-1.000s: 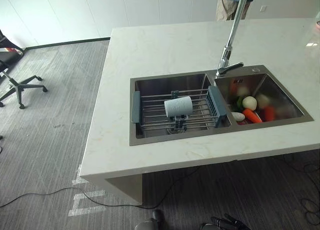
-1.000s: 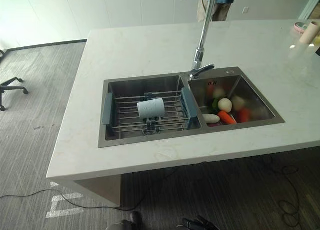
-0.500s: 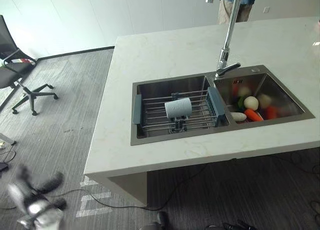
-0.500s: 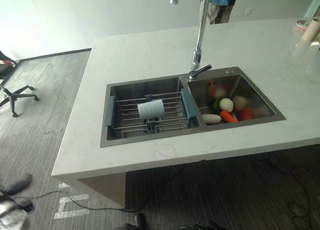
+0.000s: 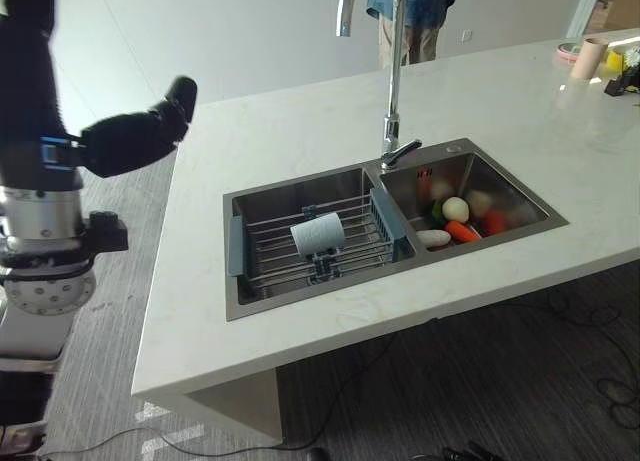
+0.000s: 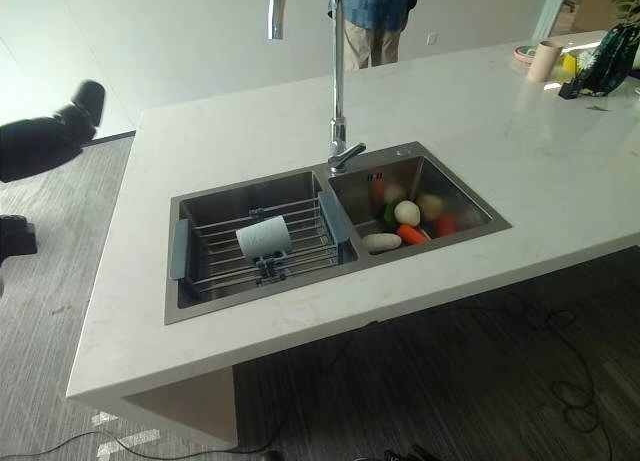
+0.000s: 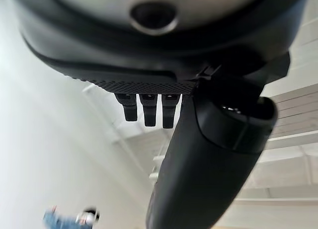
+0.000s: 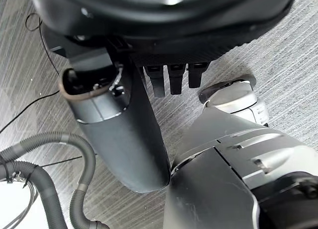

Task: Place the dishes in the dishwasher.

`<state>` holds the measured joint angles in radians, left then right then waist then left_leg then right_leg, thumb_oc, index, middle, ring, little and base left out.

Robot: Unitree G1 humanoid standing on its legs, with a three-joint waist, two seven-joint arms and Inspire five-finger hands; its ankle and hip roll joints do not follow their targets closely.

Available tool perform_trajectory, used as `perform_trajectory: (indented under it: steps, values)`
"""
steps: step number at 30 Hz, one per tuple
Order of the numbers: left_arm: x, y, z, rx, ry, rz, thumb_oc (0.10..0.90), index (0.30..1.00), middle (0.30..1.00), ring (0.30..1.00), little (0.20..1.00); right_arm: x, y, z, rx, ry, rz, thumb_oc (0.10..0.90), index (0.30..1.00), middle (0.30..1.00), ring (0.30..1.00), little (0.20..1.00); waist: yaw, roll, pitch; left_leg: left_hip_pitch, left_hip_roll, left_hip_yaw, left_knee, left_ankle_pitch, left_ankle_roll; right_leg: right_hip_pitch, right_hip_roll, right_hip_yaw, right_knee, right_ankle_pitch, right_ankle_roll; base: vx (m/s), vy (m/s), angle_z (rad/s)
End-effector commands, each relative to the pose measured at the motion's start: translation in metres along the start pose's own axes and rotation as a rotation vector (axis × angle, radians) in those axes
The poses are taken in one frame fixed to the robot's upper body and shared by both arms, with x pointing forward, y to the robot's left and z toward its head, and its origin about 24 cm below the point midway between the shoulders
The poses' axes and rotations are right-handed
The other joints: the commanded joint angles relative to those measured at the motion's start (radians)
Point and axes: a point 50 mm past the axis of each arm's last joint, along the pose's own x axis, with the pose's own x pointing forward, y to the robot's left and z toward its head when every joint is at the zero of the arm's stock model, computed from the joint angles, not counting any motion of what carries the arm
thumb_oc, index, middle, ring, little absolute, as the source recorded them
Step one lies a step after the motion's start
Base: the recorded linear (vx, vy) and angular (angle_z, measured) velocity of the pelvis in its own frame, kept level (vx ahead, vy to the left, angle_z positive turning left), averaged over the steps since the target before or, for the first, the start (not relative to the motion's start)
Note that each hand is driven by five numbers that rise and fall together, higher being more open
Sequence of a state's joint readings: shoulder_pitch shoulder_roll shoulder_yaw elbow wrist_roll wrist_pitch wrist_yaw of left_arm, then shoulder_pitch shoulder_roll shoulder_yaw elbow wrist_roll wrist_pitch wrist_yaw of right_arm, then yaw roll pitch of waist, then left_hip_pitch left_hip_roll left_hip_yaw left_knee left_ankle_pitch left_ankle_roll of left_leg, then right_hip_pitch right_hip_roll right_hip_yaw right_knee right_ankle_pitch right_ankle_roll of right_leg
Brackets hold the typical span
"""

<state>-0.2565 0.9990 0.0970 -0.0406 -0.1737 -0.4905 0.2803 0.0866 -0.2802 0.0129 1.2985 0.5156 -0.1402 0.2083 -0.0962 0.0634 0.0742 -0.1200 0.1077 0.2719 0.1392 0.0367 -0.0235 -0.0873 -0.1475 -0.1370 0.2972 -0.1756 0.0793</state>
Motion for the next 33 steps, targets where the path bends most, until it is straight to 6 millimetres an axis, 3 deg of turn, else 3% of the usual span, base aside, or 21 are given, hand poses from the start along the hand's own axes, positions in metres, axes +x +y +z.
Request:
perform_trajectory:
  steps: [1,2,8,15,24,33]
  values:
    - [0.015,0.031,-0.037,0.064,0.294,0.072,0.8,0.9,0.9,0.9,0.9,-0.007,-0.013,-0.02,0.085,0.086,-0.048,0.8,0.9,0.9,0.9,0.9,-0.023,0.03,0.024,0.014,0.011,-0.061,0.161,-0.309,-0.032,-0.025,-0.036,0.001,0.003,-0.051,0.084,0.02,0.037,-0.08]
    - [0.016,0.038,-0.05,0.012,0.355,0.046,0.8,0.9,0.9,0.9,0.9,-0.01,-0.021,-0.02,0.059,0.086,-0.059,0.8,0.9,0.9,0.9,0.9,-0.041,0.039,0.026,0.017,0.011,-0.048,0.161,-0.309,-0.033,-0.03,-0.039,0.008,0.003,-0.045,0.087,0.03,0.043,-0.2]
    - [0.025,0.031,-0.075,-0.067,0.487,-0.034,0.8,0.9,0.9,0.9,0.9,-0.014,-0.034,-0.017,0.018,0.067,-0.084,0.8,0.9,0.9,0.9,0.9,-0.086,0.069,0.045,0.018,0.002,-0.017,0.161,-0.31,-0.032,-0.061,-0.05,0.051,0.003,-0.025,0.102,0.01,0.043,-0.36]
    - [0.038,0.021,-0.075,-0.059,0.491,-0.133,0.8,0.9,0.9,0.9,0.9,-0.019,-0.046,-0.016,-0.008,0.056,-0.105,0.8,0.9,0.9,0.9,0.9,-0.116,0.096,0.055,0.019,-0.009,0.007,0.161,-0.31,-0.032,-0.082,-0.058,0.084,0.003,-0.008,0.116,-0.01,0.059,-0.18]
    - [0.051,0.004,-0.075,-0.107,0.519,-0.199,0.8,0.9,0.9,0.9,0.9,-0.018,-0.047,-0.004,-0.049,-0.002,-0.083,0.8,0.9,0.9,0.9,0.9,-0.14,0.105,0.069,0.023,-0.012,0.026,0.161,-0.309,-0.031,-0.091,-0.067,0.095,0.003,-0.002,0.125,0.0,0.011,-0.03]
    - [0.052,-0.018,-0.07,-0.173,0.507,-0.269,0.8,0.9,0.9,0.9,0.9,-0.021,-0.053,-0.006,-0.025,-0.011,-0.105,0.8,0.9,0.9,0.9,0.9,-0.149,0.11,0.084,0.013,-0.015,0.022,0.161,-0.303,-0.032,-0.106,-0.062,0.11,0.003,0.002,0.123,-0.01,-0.002,-0.03]
